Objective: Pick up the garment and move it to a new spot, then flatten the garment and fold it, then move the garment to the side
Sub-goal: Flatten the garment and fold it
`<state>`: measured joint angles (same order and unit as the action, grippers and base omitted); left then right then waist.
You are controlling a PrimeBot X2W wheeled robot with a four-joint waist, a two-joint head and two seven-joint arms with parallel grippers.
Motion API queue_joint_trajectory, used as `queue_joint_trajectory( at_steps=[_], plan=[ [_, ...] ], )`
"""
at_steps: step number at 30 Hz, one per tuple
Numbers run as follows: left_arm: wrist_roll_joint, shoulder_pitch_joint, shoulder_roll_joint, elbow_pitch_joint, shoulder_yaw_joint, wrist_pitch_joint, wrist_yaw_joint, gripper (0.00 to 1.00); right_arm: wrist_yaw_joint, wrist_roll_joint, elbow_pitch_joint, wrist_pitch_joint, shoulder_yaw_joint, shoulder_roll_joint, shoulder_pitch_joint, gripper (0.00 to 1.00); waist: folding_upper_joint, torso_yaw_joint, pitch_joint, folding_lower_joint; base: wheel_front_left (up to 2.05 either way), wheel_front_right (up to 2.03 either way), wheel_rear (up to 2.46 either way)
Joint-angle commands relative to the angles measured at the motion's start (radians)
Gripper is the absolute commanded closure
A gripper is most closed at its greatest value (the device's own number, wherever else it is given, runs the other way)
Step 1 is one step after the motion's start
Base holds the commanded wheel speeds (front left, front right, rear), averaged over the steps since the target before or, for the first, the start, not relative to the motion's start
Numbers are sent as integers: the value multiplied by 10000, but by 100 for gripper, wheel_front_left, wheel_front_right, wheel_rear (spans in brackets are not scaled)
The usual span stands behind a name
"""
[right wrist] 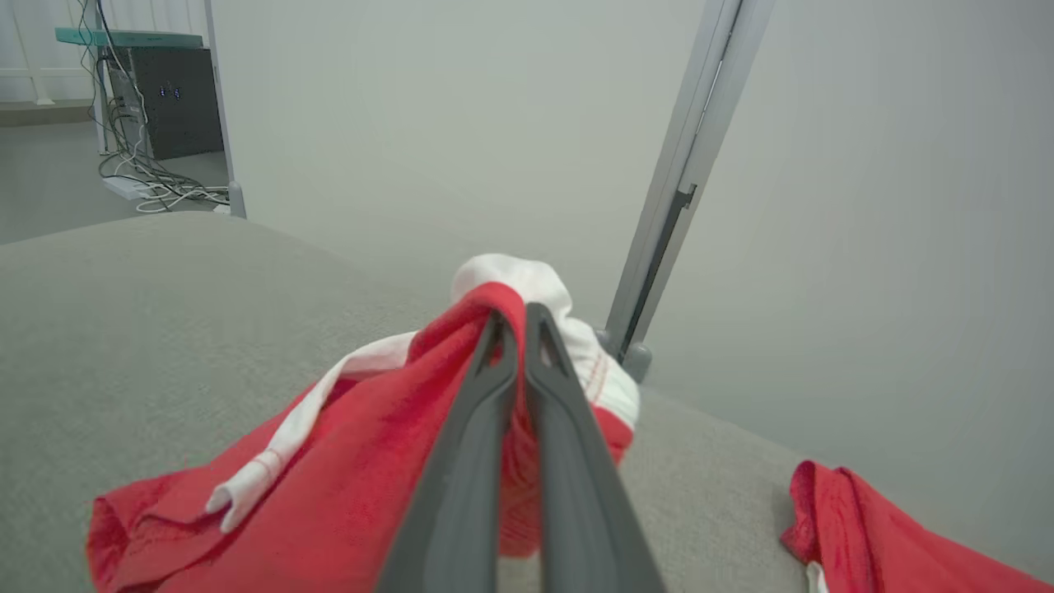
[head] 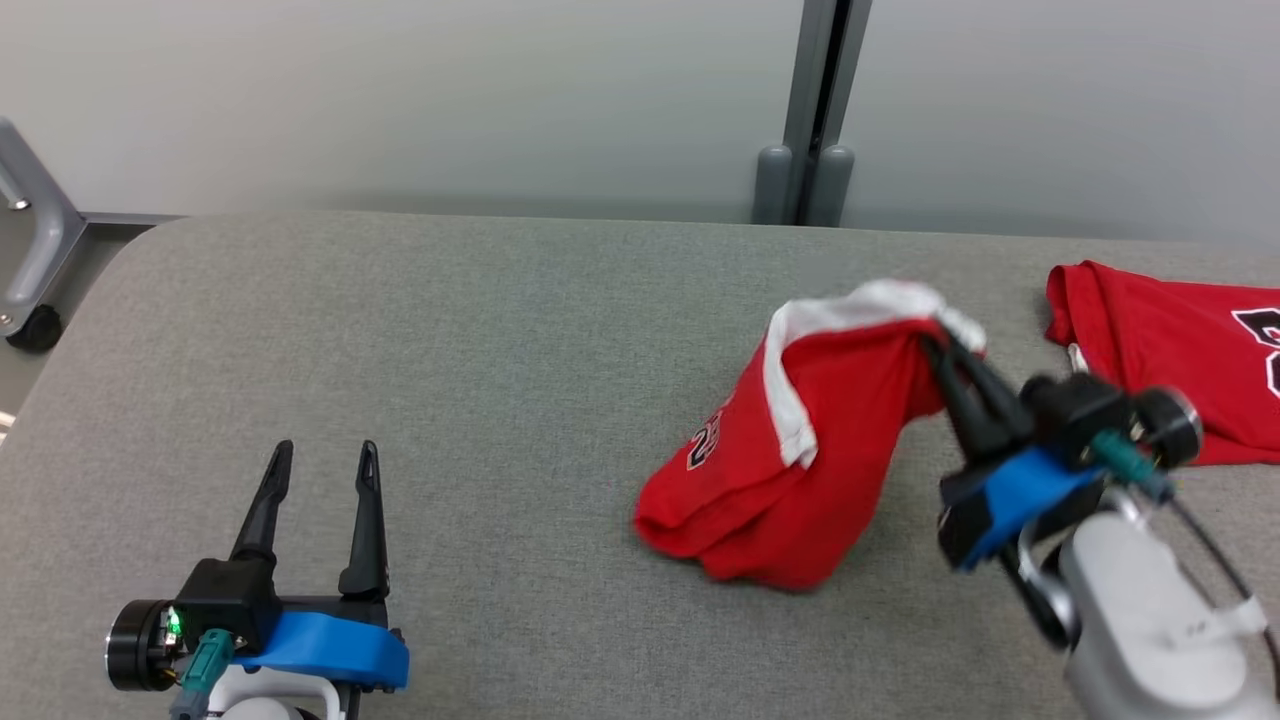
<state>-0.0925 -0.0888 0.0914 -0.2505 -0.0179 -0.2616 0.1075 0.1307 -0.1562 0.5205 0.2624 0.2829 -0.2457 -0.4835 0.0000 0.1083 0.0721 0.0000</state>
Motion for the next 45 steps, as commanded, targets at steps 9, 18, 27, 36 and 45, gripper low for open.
queue_joint_trajectory(
  at_steps=[9,18,27,36,45],
  plan=[
    [58,246,-48,-54,73,-45,43,0,1,-123,-1658,32,1337,-37,3178,100,0,-357,-437,0,0,0,0],
    [59,510,-51,-91,34,-45,80,0,1,125,-2279,32,1931,-293,5368,100,0,-647,-752,0,0,0,0],
    [34,602,-70,-111,106,-45,112,0,1,-256,-3590,34,570,3,5509,0,0,-914,-835,0,0,0,0],
    [55,553,-88,-15,133,-45,141,0,1,-264,-4829,32,-1876,934,5303,0,0,-917,-699,0,0,0,0],
    [238,594,-171,-101,-546,-45,194,0,1,-43,-4485,32,-2094,1346,4971,0,0,-1003,-467,0,0,0,0]
  ],
)
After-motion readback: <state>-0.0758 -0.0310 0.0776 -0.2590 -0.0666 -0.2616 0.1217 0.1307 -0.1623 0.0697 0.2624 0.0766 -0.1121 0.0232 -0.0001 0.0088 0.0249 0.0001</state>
